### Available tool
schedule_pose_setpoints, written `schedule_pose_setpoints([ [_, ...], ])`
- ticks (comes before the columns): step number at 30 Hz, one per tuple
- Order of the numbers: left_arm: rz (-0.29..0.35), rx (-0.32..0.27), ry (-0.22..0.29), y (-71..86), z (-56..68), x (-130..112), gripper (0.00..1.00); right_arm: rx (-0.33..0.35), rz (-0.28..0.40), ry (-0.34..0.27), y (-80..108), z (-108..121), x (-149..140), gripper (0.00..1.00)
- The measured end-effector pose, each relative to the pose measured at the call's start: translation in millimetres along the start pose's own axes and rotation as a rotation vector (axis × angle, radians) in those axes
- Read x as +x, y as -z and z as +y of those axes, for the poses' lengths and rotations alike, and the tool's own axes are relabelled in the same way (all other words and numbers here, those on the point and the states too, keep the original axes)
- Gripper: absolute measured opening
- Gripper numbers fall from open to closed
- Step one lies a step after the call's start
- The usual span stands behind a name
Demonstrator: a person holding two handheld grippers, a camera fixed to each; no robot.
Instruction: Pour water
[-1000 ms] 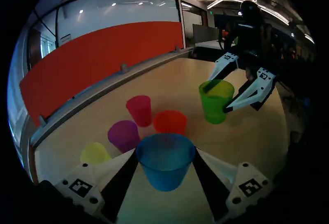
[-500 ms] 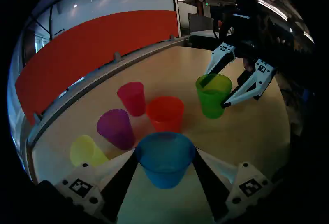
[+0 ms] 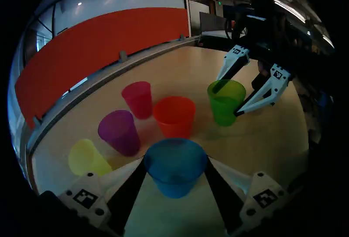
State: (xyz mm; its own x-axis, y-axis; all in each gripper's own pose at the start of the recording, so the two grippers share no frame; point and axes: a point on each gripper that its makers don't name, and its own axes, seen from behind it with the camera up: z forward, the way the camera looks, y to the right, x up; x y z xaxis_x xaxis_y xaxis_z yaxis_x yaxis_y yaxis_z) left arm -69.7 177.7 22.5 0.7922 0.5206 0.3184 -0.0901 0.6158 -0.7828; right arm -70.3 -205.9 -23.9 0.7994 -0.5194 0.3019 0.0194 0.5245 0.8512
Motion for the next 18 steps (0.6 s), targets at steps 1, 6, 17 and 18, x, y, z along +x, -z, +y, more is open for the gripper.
schedule_pose_setpoints([
  [1, 0.001, 0.0, 0.002, -0.3, 0.2, -1, 0.88, 0.0, 0.0, -0.001, -0.2, 0, 0, 0.9],
  [6, 0.006, 0.0, 0.015, -1.0, 0.3, -4, 0.88, -0.002, -0.002, -0.003, -1.1, 0, -1, 0.9],
  [17, 0.006, -0.002, 0.026, 5.4, 0.8, -11, 0.89, -0.005, -0.013, -0.004, -5.1, -3, -8, 0.9],
  [18, 0.004, -0.002, 0.026, 6.0, 1.0, -12, 0.89, -0.004, -0.014, -0.004, -5.7, -4, -8, 0.9],
])
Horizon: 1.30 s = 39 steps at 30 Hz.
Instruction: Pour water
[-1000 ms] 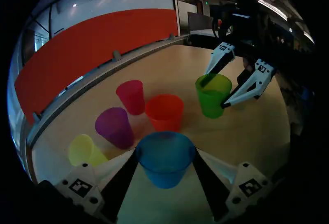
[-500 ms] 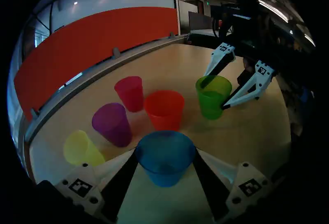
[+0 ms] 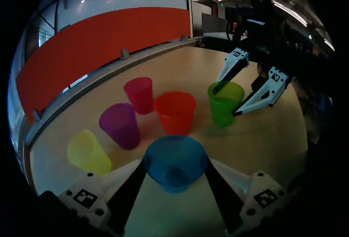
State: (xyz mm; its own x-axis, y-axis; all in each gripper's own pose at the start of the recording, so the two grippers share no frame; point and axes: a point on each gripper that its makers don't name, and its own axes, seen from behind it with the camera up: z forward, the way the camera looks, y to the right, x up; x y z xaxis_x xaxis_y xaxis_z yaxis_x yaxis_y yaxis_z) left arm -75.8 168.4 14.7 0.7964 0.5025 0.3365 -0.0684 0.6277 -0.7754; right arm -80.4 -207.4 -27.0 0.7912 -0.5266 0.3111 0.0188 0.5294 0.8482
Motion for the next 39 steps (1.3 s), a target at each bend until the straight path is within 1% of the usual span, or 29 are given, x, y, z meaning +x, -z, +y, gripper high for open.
schedule_pose_setpoints([
  [9, -0.02, 0.001, 0.003, 2.1, -1.0, -5, 0.89, 0.001, -0.001, 0.002, -4.0, -3, 0, 0.9],
  [15, -0.029, 0.011, -0.007, 0.8, -2.0, -10, 0.89, -0.001, -0.002, 0.001, -6.1, -3, -3, 0.9],
  [24, -0.049, 0.019, 0.002, -1.8, -4.0, -19, 0.89, -0.003, -0.001, -0.002, -8.6, -4, -3, 0.9],
  [30, -0.064, 0.023, -0.002, 0.0, -4.8, -26, 0.89, -0.003, 0.005, -0.01, -8.6, -4, -3, 0.9],
  [39, -0.083, 0.017, 0.013, 6.0, -0.9, -38, 0.89, -0.009, 0.002, -0.008, -4.4, -5, -9, 0.9],
])
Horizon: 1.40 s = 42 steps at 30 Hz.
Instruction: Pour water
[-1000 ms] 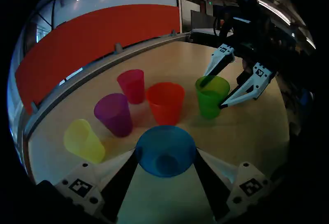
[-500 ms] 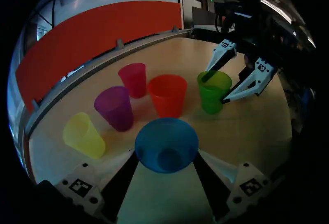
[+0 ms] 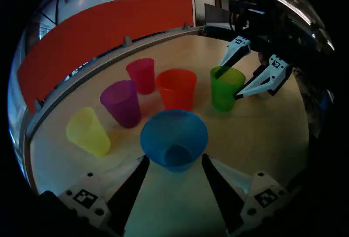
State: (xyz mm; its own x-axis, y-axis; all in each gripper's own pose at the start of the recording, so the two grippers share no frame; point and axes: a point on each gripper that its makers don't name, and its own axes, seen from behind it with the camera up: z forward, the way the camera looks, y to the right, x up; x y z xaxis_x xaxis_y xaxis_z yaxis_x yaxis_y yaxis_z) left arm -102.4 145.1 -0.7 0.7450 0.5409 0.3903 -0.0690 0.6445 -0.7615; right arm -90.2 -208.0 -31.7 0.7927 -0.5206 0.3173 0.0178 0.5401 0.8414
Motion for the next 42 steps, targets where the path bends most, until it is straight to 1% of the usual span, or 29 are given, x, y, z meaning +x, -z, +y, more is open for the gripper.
schedule_pose_setpoints([
  [6, -0.022, -0.014, 0.013, 4.2, 5.7, -9, 0.89, -0.008, 0.006, -0.007, 0.7, 1, -1, 0.91],
  [13, -0.02, 0.008, 0.016, 10.7, 1.8, -11, 0.89, -0.015, 0.012, -0.022, 2.0, 2, 0, 0.92],
  [16, -0.021, 0.018, 0.018, 13.2, 0.4, -13, 0.89, -0.016, 0.02, -0.035, 3.8, 2, 2, 0.95],
  [19, -0.02, 0.026, 0.023, 15.4, -0.8, -15, 0.89, -0.023, 0.026, -0.042, 6.3, 4, 3, 0.99],
  [23, -0.016, 0.035, 0.031, 19.7, -1.8, -18, 0.89, -0.033, 0.028, -0.041, 10.6, 4, 2, 1.0],
  [30, -0.002, 0.061, 0.048, 31.5, -5.1, -20, 0.89, -0.059, 0.029, -0.04, 25.2, 3, -4, 1.0],
  [42, 0.029, 0.126, 0.093, 55.2, -13.7, -27, 0.89, -0.111, 0.047, -0.075, 54.7, 2, -16, 1.0],
])
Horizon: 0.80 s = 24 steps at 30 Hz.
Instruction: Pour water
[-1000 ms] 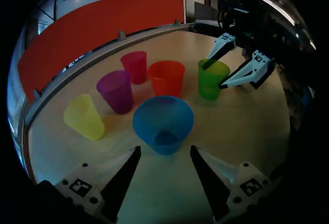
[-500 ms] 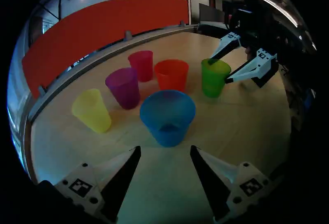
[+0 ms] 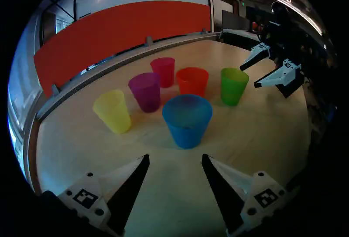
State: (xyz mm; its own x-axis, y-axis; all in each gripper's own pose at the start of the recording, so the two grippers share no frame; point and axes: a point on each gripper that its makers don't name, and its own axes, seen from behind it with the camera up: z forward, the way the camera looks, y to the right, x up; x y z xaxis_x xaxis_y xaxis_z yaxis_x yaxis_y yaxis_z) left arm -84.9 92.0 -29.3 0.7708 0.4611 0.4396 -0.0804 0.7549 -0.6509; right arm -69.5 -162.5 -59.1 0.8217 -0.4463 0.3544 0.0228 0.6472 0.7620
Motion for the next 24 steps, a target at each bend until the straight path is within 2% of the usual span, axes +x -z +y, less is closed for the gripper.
schedule_pose_setpoints([
  [11, 0.047, 0.068, 0.054, 17.6, -10.4, -1, 0.89, -0.072, 0.053, -0.042, 24.1, 10, -1, 1.0],
  [24, 0.174, 0.205, 0.111, 36.8, -33.5, 18, 0.89, -0.191, 0.158, -0.097, 52.0, 35, 21, 1.0],
])
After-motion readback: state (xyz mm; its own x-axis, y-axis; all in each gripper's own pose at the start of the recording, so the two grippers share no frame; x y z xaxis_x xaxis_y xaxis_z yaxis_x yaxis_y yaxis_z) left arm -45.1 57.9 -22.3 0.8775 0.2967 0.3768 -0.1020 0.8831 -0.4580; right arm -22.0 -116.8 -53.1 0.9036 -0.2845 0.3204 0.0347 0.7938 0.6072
